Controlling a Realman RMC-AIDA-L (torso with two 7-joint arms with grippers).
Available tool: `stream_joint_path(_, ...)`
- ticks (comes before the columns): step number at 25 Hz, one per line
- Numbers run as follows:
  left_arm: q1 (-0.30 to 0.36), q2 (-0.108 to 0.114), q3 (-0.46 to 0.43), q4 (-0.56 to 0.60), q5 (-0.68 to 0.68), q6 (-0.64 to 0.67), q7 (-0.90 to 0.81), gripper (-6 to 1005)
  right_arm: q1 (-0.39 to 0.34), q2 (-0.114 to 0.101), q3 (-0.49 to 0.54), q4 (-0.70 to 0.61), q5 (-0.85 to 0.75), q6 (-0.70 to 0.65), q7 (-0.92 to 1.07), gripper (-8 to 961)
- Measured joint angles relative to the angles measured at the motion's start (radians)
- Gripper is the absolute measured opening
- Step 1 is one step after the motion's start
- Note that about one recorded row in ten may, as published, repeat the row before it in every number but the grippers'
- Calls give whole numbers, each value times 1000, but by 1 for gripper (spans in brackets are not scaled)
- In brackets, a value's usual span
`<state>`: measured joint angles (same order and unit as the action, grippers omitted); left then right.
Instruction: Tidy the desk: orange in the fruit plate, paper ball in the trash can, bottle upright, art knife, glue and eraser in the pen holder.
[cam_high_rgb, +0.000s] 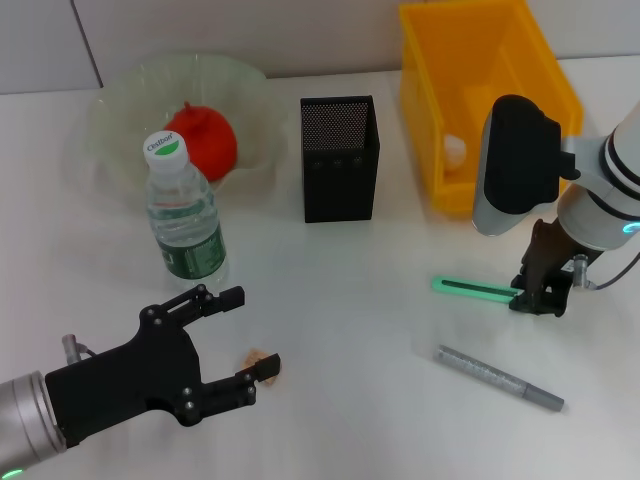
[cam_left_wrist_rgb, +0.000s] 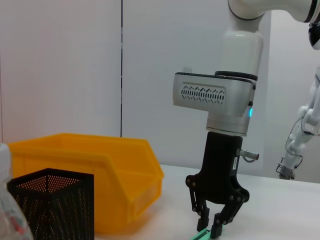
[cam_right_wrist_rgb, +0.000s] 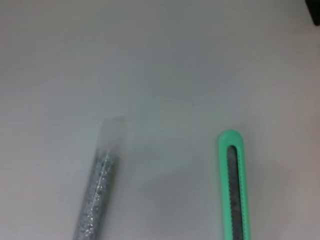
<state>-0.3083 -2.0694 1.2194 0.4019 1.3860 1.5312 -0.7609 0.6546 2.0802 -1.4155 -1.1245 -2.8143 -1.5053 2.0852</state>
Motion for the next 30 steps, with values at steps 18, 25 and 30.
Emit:
stream_joint_path(18, 0, 0, -3, 0, -6, 12, 0, 812, -35, -2, 13, -408, -21, -169, -29, 172)
stream_joint_path(25, -6, -2, -9, 6, -8, 27, -3, 812, -24, -2, -10, -592, -102, -183, -94, 173)
stream_joint_path(30, -9, -4, -8, 8, -9, 28, -3, 812, -20, -2, -10, -678, -103, -175, -153, 173)
